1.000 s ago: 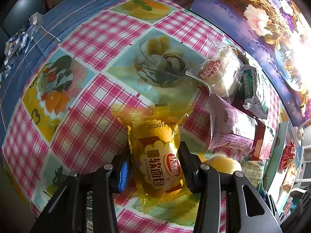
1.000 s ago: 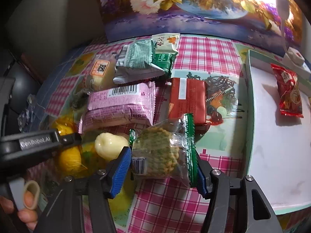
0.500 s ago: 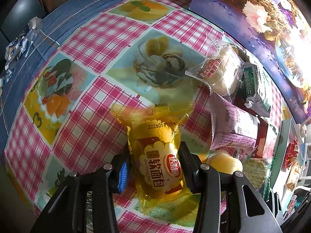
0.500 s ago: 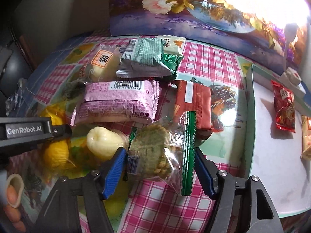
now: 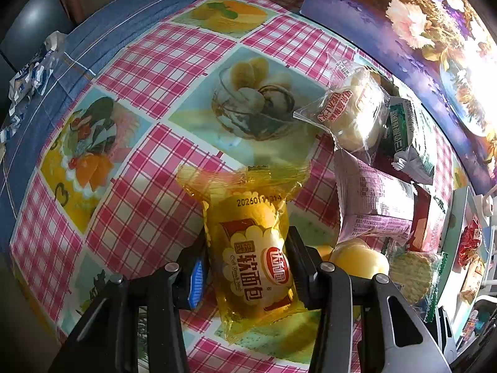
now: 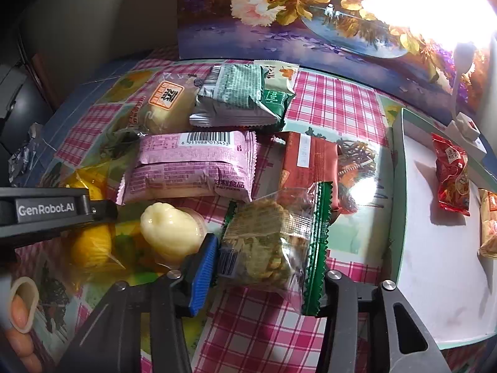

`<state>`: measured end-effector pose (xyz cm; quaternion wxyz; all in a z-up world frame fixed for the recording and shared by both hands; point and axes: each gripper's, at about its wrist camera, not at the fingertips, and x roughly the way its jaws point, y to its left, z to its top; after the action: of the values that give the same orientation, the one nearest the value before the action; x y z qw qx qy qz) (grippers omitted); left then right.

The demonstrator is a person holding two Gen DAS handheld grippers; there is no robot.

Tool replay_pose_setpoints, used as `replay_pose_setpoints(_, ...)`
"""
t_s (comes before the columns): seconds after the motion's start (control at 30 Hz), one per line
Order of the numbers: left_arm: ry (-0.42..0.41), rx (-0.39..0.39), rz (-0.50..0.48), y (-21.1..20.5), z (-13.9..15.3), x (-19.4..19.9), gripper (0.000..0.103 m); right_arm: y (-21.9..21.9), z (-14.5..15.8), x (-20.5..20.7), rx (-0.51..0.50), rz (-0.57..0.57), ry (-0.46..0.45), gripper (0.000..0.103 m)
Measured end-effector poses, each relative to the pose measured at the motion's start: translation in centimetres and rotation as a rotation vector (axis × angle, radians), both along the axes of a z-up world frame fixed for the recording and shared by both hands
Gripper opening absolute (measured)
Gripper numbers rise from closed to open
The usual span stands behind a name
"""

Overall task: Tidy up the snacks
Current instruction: 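Grasp the green-edged cracker pack with the right tool while the left tool grasps the yellow soft-bread pack, then lift the cracker pack with the right tool while the left tool regrips the bread pack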

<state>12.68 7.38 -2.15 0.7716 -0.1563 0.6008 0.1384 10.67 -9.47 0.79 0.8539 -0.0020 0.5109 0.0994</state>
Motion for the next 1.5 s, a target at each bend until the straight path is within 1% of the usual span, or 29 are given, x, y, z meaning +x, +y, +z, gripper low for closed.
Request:
replay_pose_setpoints(0.23,-0.006,-0.002,0.0,0.1,0.3,-0.3,0.046,-0.1,0.2,-0.1,0.019,-0.002,0.0,0.043)
replay_pose_setpoints(0.57,-0.031,0.007,0.019,1.0,2.0,-0.9,0.045,-0.8,0.7,-0.2,0.055,-0.031,0.002,0.037)
replay_pose_setpoints(0.9,-0.078,0.016,0.022,1.5,4.8,-1.6,0.044,-1.4,1.8,-0.2,0.094,-0.029,-0.021,0.024)
replay_pose_setpoints(1.03,-0.09,0.021,0.021,1.5,5.4,-1.9,0.044,-2.0,2.0,-0.1,0.146,-0.025,-0.022,0.023)
replay_pose_setpoints(1.17,-0.096,0.017,0.023,1.5,5.7,-1.6,0.044,-2.6,2.1,0.1,0.173,-0.04,-0.02,0.023)
replay_pose_setpoints(1.3,-0.101,0.004,0.025,1.6,5.9,-1.8,0.044,-3.2,2.3,0.1,0.19,-0.061,-0.02,0.023)
replay_pose_setpoints(1.33,-0.103,0.002,0.026,1.2,5.4,-1.7,0.044,-3.3,2.4,0.0,0.192,-0.064,-0.022,0.023)
replay_pose_setpoints(1.4,-0.109,-0.001,0.026,1.1,5.3,-1.6,0.044,-3.5,2.7,-0.1,0.188,-0.069,-0.029,0.023)
replay_pose_setpoints(1.5,-0.122,-0.004,0.023,1.1,5.7,-1.7,0.044,-3.8,3.1,-0.1,0.192,-0.075,-0.04,0.023)
